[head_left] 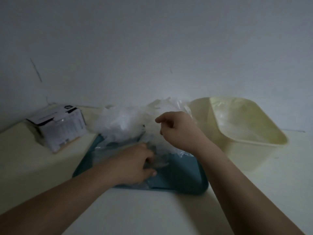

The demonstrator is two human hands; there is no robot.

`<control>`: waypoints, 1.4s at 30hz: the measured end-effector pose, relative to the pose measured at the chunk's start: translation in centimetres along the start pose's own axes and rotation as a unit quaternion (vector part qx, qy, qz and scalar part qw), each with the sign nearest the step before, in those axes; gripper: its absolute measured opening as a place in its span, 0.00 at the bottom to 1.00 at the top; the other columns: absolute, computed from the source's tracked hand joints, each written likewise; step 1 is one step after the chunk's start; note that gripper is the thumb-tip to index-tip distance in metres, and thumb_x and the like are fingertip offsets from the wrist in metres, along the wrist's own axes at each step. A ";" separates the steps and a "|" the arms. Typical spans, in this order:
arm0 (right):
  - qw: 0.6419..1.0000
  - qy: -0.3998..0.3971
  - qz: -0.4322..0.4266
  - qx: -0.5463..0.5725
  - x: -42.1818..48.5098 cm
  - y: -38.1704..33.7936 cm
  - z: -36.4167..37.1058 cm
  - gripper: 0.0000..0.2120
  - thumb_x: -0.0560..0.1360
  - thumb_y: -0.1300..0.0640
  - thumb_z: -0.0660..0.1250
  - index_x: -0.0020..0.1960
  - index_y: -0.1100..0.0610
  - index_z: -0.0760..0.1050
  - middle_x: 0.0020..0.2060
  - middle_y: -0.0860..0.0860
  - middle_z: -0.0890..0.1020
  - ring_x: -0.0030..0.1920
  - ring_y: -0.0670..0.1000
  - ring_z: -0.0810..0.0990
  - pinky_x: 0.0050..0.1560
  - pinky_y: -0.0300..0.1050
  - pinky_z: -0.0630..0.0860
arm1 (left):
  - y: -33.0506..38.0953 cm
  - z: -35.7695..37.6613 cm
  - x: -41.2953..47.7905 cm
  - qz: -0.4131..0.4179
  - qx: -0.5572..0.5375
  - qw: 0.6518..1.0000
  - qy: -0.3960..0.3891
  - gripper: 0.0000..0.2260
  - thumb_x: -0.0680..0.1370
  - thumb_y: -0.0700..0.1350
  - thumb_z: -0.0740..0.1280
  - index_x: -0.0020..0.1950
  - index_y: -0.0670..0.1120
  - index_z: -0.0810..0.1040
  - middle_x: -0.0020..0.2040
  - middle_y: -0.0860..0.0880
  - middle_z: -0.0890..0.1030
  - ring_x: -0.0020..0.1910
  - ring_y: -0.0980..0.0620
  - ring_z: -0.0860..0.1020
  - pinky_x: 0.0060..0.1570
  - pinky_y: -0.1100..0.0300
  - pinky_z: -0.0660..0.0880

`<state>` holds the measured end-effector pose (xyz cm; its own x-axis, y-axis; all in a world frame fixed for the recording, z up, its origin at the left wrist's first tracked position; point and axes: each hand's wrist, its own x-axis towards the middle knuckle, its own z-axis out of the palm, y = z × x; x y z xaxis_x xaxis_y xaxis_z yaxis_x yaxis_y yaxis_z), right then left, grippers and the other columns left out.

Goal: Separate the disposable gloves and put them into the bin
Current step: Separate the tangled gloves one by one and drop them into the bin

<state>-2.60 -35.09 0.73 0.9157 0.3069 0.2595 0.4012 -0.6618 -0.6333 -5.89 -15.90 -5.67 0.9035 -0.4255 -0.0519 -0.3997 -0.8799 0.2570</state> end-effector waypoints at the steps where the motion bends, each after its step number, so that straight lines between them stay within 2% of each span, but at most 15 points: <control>1: 1.000 -0.015 0.003 0.014 0.2 0.3 0.2 0.19 0.79 0.62 0.60 0.63 0.51 0.83 0.46 0.46 0.85 0.43 0.44 0.82 0.51 0.40 0.80 | -0.5 0.4 -0.3 0.003 -0.019 1.000 0.016 0.06 0.78 0.55 0.72 0.44 0.56 0.78 0.47 0.58 0.73 0.45 0.58 0.76 0.48 0.53 0.77; 4: 0.997 -0.050 -0.017 0.058 0.3 0.3 1.0 0.16 0.80 0.62 0.62 0.63 0.53 0.83 0.46 0.45 0.86 0.43 0.42 0.84 0.47 0.35 0.80 | -1.4 0.9 -1.0 -0.002 -0.078 0.996 0.042 0.06 0.80 0.47 0.69 0.43 0.56 0.80 0.45 0.59 0.76 0.44 0.58 0.78 0.48 0.53 0.78; 7: 0.992 -0.055 -0.052 0.104 0.3 0.4 1.2 0.14 0.80 0.54 0.71 0.65 0.53 0.82 0.53 0.44 0.86 0.53 0.40 0.84 0.59 0.38 0.80 | -0.9 -1.9 -1.4 -0.036 -0.257 0.964 0.051 0.06 0.81 0.46 0.71 0.44 0.54 0.82 0.44 0.56 0.85 0.45 0.58 0.83 0.49 0.60 0.79; 11: 0.957 -0.085 -0.021 0.276 0.1 1.5 0.3 0.37 0.67 0.40 0.80 0.72 0.51 0.76 0.63 0.46 0.83 0.65 0.43 0.81 0.69 0.50 0.77 | 0.4 -7.2 -2.0 -0.039 -0.480 0.867 0.126 0.04 0.83 0.42 0.68 0.53 0.42 0.80 0.46 0.47 0.88 0.42 0.55 0.84 0.42 0.66 0.77; 14: 0.918 -0.101 -0.014 0.383 0.3 1.9 0.1 0.40 0.65 0.42 0.83 0.71 0.57 0.75 0.64 0.60 0.82 0.66 0.61 0.81 0.70 0.65 0.75 | 1.3 -9.2 -1.8 -0.045 -0.623 0.767 0.149 0.08 0.79 0.44 0.69 0.51 0.39 0.77 0.47 0.39 0.86 0.39 0.46 0.85 0.38 0.55 0.81; 16: 0.896 -0.123 -0.040 0.424 0.3 1.6 0.3 0.37 0.68 0.47 0.83 0.67 0.69 0.74 0.61 0.73 0.77 0.64 0.75 0.76 0.68 0.74 0.71 | 1.6 -9.4 -1.2 -0.040 -0.640 0.749 0.169 0.10 0.77 0.45 0.70 0.52 0.39 0.77 0.49 0.38 0.86 0.43 0.41 0.85 0.45 0.49 0.82; 20: 0.892 -0.131 -0.021 0.431 -0.5 0.8 0.3 0.14 0.73 0.62 0.77 0.57 0.65 0.83 0.51 0.60 0.87 0.53 0.59 0.86 0.58 0.51 0.81 | 2.2 -8.4 -0.1 -0.047 -0.625 0.762 0.163 0.11 0.81 0.47 0.69 0.56 0.40 0.78 0.52 0.38 0.87 0.49 0.41 0.86 0.47 0.50 0.83; 24: 0.926 -0.007 0.061 0.371 -0.1 1.1 1.0 0.13 0.77 0.55 0.75 0.39 0.63 0.82 0.30 0.55 0.78 0.29 0.52 0.73 0.33 0.42 0.69 | 0.4 -8.0 0.0 -0.151 -0.746 0.641 0.097 0.29 0.82 0.66 0.61 0.62 0.41 0.80 0.50 0.42 0.87 0.42 0.48 0.85 0.47 0.50 0.83; 26: 0.915 0.074 0.084 0.387 0.2 0.9 1.3 0.17 0.80 0.56 0.72 0.40 0.68 0.77 0.27 0.57 0.78 0.25 0.53 0.72 0.29 0.42 0.69 | -0.4 -7.4 -0.5 -0.163 -0.758 0.629 0.059 0.37 0.76 0.71 0.64 0.62 0.38 0.81 0.52 0.40 0.86 0.45 0.43 0.84 0.54 0.45 0.81; 30: 0.874 0.144 0.107 0.452 0.1 0.3 1.7 0.17 0.82 0.57 0.70 0.40 0.67 0.73 0.26 0.56 0.77 0.26 0.53 0.75 0.27 0.42 0.72 | -0.1 -5.8 -1.1 -0.105 -0.697 0.706 0.069 0.11 0.73 0.48 0.76 0.48 0.41 0.84 0.51 0.39 0.86 0.48 0.44 0.84 0.46 0.51 0.83; 35: 0.849 0.170 0.117 0.486 0.2 0.4 0.6 0.12 0.82 0.54 0.69 0.45 0.61 0.75 0.31 0.56 0.78 0.24 0.52 0.70 0.25 0.42 0.68 | -2.0 -8.2 -1.2 -0.079 -0.808 0.552 0.191 0.07 0.74 0.37 0.67 0.44 0.35 0.84 0.52 0.39 0.86 0.44 0.46 0.87 0.45 0.55 0.86; 36: 0.848 0.198 0.118 0.478 0.2 0.4 0.2 0.10 0.82 0.54 0.69 0.47 0.60 0.76 0.34 0.56 0.78 0.25 0.51 0.70 0.26 0.41 0.66 | -2.3 -8.9 -1.5 -0.076 -0.813 0.545 0.192 0.07 0.75 0.35 0.64 0.42 0.35 0.82 0.53 0.38 0.86 0.42 0.45 0.87 0.40 0.57 0.85; 37: 0.854 0.231 0.113 0.453 0.1 0.2 -0.2 0.08 0.82 0.53 0.69 0.52 0.58 0.77 0.37 0.56 0.79 0.27 0.52 0.71 0.27 0.42 0.67 | -2.8 -9.4 -1.9 -0.072 -0.796 0.572 0.185 0.07 0.76 0.34 0.62 0.40 0.37 0.78 0.53 0.37 0.86 0.41 0.45 0.87 0.35 0.59 0.83; 40: 0.919 0.291 0.013 0.265 -1.0 -0.6 -1.7 0.14 0.79 0.45 0.72 0.63 0.45 0.76 0.52 0.47 0.82 0.46 0.49 0.82 0.42 0.46 0.80 | -3.8 -10.3 -2.7 -0.070 -0.627 0.771 0.084 0.04 0.73 0.35 0.68 0.43 0.41 0.73 0.49 0.36 0.85 0.38 0.43 0.85 0.31 0.60 0.77; 42: 0.959 0.220 -0.055 0.170 -1.8 -1.8 -2.4 0.20 0.76 0.42 0.74 0.65 0.43 0.76 0.58 0.39 0.80 0.56 0.41 0.80 0.54 0.42 0.79 | -3.4 -10.7 -2.8 -0.067 -0.505 0.860 0.009 0.07 0.70 0.34 0.72 0.44 0.37 0.76 0.41 0.38 0.83 0.37 0.44 0.82 0.34 0.59 0.78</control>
<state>-4.94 -36.13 3.11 0.8198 -0.0054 0.5726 0.5331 -0.3577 -0.7667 -5.41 -9.46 3.88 0.9370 -0.3227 -0.1337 0.0390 -0.2839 0.9581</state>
